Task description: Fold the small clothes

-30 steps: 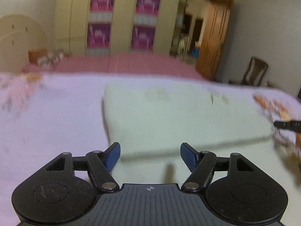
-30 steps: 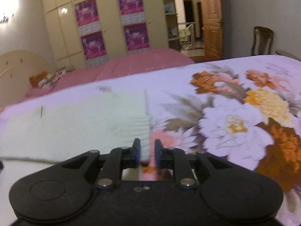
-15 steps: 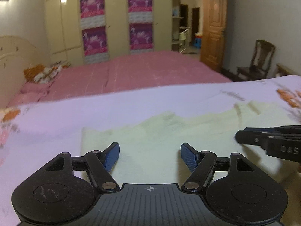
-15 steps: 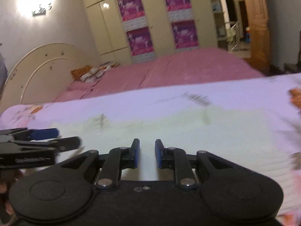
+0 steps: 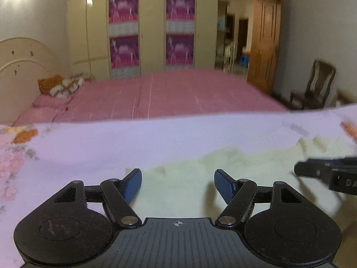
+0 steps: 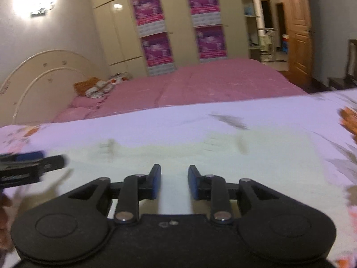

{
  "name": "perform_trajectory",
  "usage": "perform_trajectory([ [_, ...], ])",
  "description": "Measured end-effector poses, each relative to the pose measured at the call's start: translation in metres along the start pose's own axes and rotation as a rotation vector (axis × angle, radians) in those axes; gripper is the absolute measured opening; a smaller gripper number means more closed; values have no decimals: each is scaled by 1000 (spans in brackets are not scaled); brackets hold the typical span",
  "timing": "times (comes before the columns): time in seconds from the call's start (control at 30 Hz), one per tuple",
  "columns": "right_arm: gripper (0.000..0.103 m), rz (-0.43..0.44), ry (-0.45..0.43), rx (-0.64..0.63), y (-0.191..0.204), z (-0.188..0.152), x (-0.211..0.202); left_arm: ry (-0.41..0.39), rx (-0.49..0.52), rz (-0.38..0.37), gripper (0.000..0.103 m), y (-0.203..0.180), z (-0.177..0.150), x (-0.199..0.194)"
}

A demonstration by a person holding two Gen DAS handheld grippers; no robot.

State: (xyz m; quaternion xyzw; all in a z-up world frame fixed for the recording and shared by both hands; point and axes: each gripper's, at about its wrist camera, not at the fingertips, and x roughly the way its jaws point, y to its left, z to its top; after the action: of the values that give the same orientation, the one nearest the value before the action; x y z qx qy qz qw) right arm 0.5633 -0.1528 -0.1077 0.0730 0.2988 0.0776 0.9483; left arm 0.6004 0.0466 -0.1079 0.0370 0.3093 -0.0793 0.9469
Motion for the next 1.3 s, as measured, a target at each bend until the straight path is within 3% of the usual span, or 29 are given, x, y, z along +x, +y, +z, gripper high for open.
perform_trajectory([
  [0.03,28,7,7,-14,6,1,5,30,4,2,74,1,-4,7],
  [0.17,25,-34,25,-14,-7,0,6,18,-76,11,75,10,-5,-11],
  [0.23,32,-105,-19,-8,-19,0,-14,-27,-108,-66,75,5,-6,-29],
  [0.3,32,-96,-24,29,-34,-4,-28,-42,-61,-66,75,-16,-12,-38],
  [0.4,30,-135,-1,-13,-44,-18,-39,-9,-30,-90,75,-32,-29,-37],
  [0.57,30,-243,-10,7,-79,-26,-59,-12,-5,-70,75,-25,-50,-53],
  [0.67,26,-261,-10,49,-102,-30,-68,-4,9,-50,75,-21,-58,-63],
  [0.73,28,-299,0,48,-105,-33,-72,0,-12,-39,75,-17,-56,-70],
  [0.87,35,-254,-45,14,-86,-44,-98,-7,0,-45,75,-24,-59,-84],
  [1.0,35,-203,-33,-60,-64,-57,-102,20,-9,-37,76,-20,-66,-84],
  [1.07,35,-227,-10,-84,-62,-60,-97,27,-16,-30,80,-18,-68,-81],
  [1.1,35,-232,-5,-70,-66,-61,-94,31,-20,-10,90,-17,-70,-79],
  [1.13,34,-229,-6,-46,-71,-62,-94,51,-40,-3,93,-14,-72,-76],
  [1.2,34,-244,-8,-20,-77,-61,-94,49,-95,-28,94,-5,-76,-76],
  [1.3,34,-281,5,-40,-70,-59,-94,24,-79,8,93,-10,-72,-89],
])
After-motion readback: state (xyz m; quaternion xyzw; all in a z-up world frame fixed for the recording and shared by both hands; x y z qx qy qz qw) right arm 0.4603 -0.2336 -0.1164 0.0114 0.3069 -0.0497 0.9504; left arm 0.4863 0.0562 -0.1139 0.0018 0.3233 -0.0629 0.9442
